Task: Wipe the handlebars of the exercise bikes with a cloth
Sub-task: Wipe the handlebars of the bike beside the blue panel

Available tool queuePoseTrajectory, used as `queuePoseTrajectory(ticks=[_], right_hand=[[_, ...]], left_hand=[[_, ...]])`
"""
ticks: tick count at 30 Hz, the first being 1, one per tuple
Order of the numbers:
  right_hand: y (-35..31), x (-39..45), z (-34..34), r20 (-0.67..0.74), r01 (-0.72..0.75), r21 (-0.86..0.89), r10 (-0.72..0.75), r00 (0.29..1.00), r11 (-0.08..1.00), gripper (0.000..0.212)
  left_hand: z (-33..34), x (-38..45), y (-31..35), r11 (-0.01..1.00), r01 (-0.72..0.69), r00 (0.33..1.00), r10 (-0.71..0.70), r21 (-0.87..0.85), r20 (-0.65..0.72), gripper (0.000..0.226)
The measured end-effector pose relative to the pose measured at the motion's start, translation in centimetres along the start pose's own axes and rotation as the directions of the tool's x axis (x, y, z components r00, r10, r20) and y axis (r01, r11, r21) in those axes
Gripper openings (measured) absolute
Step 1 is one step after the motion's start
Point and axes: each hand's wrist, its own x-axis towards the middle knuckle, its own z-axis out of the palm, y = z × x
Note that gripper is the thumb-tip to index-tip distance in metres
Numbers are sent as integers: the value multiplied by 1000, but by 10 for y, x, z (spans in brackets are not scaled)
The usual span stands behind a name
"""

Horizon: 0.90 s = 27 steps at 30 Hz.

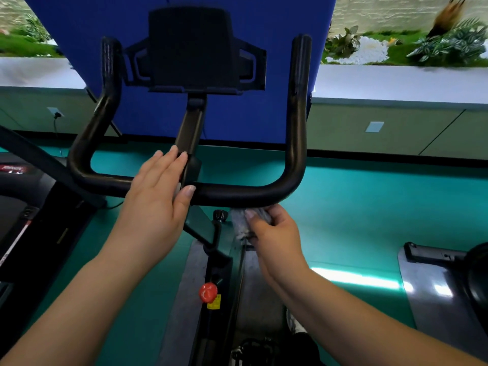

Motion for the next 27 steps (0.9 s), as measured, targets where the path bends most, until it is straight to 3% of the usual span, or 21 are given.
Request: queuePoseTrajectory(ticks=[4, 11, 17, 23, 27], right_hand=[[-4, 0, -14, -25, 46, 18, -46, 999, 999, 25], [26, 0, 54, 44, -43, -9, 43, 998, 999, 18], [16, 1, 25, -9, 4, 46, -3, 1000, 999, 17], [25, 3, 59, 59, -60, 8, 60, 996, 998, 16], [19, 2, 44, 42, -29, 24, 28, 999, 999, 14]], left_hand=[[2, -2, -1, 1000, -7, 1000, 7, -10, -8, 57], [1, -2, -8, 999, -36, 999, 36, -37, 15, 54], [2, -2, -6, 999, -32, 999, 32, -44, 10, 56], [2, -1, -5, 999, -21, 1000, 21, -26, 3, 57], [2, -2, -5, 999, -14, 1000, 15, -36, 13, 52]])
